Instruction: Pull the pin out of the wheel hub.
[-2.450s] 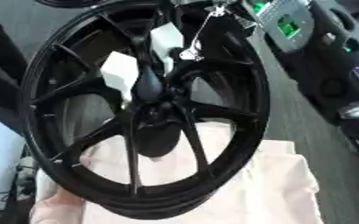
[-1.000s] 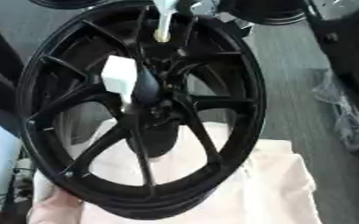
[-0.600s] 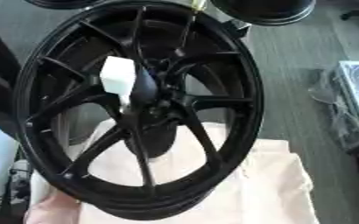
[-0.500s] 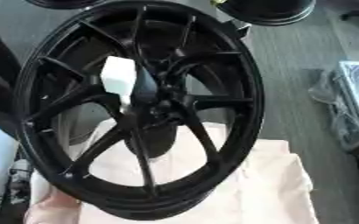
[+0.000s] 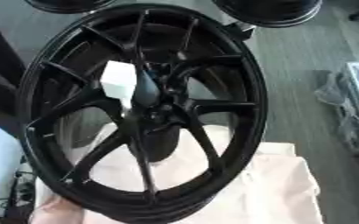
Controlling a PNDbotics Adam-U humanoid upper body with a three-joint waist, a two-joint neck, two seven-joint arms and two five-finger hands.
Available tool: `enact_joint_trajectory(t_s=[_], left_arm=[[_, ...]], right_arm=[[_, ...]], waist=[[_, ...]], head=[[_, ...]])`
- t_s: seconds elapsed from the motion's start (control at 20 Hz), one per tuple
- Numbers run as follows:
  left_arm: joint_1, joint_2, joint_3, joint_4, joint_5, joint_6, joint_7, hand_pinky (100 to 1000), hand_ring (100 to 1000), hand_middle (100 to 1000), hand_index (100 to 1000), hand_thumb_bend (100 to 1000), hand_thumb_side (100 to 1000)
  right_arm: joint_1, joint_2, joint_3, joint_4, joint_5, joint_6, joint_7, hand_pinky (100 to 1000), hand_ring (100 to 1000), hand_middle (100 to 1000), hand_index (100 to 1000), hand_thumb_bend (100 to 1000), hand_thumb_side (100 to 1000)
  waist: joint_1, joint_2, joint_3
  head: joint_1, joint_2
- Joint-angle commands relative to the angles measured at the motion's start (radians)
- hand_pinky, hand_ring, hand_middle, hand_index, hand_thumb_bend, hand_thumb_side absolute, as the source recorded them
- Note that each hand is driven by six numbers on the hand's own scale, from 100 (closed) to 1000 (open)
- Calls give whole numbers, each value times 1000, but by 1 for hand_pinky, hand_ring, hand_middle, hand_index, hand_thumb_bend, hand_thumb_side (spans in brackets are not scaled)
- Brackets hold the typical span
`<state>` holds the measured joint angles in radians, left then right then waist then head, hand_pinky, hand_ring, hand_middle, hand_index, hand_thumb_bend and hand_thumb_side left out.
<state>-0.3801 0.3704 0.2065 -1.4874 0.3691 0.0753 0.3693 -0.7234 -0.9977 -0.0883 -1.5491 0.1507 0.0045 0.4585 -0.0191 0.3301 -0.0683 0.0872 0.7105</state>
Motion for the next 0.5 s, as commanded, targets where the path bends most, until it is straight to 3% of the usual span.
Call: enact_joint_trajectory(t_s=[0.05,0.2,0.3,0.35,0.45,0.5], left_arm=[[-13,31,15,-26,-2,-4,8,644,738,689,691,332,746],[-15,32,21,-32,-4,-10,14,644,739,691,692,333,743],[-16,33,22,-36,-7,-15,16,644,739,692,692,332,742],[-17,33,22,-37,-9,-16,17,644,739,692,692,331,743],[-18,32,20,-38,-12,-17,16,643,739,692,692,330,742],[-18,32,19,-39,-14,-18,16,643,739,692,692,330,742]], right_arm=[[45,-11,-89,1,26,16,-56,684,512,377,432,100,100],[129,48,-135,13,76,37,-107,712,543,415,468,100,100],[184,92,-155,19,110,48,-141,762,619,505,574,100,100],[212,114,-159,23,127,49,-151,807,706,597,675,100,100],[267,153,-180,18,161,43,-167,854,804,743,808,100,407],[293,169,-192,11,176,37,-179,873,839,802,865,100,667]], waist=[[3,-12,-6],[11,-3,-16],[15,1,-20],[16,2,-20],[18,3,-18],[19,3,-17]], head=[[7,-21],[13,-31],[14,-34],[13,-35],[10,-36],[8,-36]])
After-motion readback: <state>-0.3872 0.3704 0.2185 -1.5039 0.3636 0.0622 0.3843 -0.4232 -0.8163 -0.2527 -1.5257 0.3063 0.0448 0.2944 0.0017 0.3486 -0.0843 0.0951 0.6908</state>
